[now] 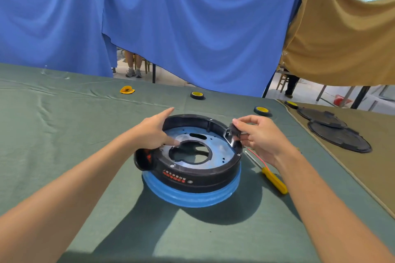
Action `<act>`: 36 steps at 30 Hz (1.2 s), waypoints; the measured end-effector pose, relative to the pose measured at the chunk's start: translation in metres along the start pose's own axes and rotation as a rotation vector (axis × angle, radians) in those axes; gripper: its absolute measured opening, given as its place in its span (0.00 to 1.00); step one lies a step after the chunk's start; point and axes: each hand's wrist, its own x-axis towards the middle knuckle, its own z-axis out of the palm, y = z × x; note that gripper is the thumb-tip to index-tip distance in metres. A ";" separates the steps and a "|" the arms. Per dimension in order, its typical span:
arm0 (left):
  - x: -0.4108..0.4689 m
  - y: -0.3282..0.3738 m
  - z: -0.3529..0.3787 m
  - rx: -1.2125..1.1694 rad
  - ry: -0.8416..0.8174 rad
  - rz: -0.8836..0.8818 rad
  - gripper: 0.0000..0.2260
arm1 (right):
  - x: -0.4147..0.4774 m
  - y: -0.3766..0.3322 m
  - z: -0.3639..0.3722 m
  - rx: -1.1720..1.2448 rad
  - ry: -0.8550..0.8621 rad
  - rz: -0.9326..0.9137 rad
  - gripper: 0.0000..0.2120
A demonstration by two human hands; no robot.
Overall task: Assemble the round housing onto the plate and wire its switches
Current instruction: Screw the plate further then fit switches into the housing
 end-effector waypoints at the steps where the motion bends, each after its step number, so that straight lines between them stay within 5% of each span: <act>1: 0.004 0.002 0.000 0.097 0.016 -0.007 0.40 | 0.002 0.001 -0.003 0.033 0.001 0.010 0.07; 4: 0.009 0.020 0.011 0.411 0.154 -0.094 0.33 | 0.008 0.003 -0.010 0.038 0.042 0.030 0.06; 9: 0.018 0.048 0.046 0.459 0.108 -0.213 0.47 | 0.023 0.014 0.002 -0.076 0.193 -0.031 0.04; 15: 0.037 0.032 0.027 0.461 -0.001 -0.010 0.39 | 0.018 0.017 0.003 0.149 0.079 0.201 0.03; 19: 0.035 0.035 0.034 0.603 -0.034 0.076 0.36 | 0.014 0.013 -0.007 0.059 0.046 0.144 0.04; 27: 0.016 0.072 0.068 0.071 -0.174 0.330 0.36 | 0.007 0.002 -0.005 0.061 -0.016 0.123 0.10; 36: 0.021 0.067 0.077 0.133 -0.109 0.361 0.28 | 0.001 0.005 -0.003 -0.001 -0.009 0.151 0.12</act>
